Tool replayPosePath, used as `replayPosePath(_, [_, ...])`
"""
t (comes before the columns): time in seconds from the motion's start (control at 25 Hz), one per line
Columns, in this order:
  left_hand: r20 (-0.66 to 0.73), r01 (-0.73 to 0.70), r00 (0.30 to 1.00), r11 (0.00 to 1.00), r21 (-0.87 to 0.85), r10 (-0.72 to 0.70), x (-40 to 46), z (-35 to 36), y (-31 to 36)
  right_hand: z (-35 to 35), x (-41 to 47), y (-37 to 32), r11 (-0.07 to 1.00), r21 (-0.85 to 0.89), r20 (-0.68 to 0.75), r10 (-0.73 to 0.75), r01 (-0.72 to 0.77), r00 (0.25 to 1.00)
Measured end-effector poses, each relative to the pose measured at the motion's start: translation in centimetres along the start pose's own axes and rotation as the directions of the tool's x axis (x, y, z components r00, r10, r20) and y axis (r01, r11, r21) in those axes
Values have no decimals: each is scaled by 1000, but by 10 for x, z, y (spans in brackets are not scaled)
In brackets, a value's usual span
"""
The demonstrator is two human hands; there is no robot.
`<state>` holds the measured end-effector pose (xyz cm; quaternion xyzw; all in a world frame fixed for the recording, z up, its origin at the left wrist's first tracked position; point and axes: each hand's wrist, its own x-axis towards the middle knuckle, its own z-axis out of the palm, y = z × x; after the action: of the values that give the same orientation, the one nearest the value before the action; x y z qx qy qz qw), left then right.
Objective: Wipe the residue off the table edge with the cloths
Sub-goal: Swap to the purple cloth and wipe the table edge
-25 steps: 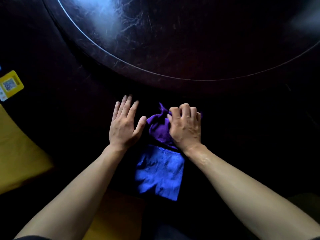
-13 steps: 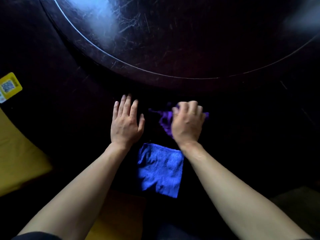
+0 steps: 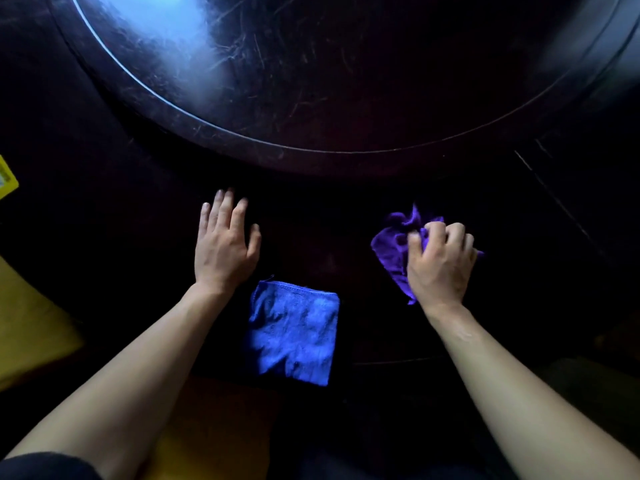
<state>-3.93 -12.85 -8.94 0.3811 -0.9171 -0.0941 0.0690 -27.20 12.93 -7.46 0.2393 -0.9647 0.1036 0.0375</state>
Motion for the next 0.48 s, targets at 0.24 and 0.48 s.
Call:
replayPosePath(0.24, [59, 5, 998, 1000, -1, -5, 2, -5, 2, -4, -104, -38, 808, 139, 110, -587, 573, 802])
replayPosePath(0.48, [94, 41, 995, 996, -79, -33, 9, -17, 5, -12, -54, 15, 841, 56, 46, -541, 538, 840])
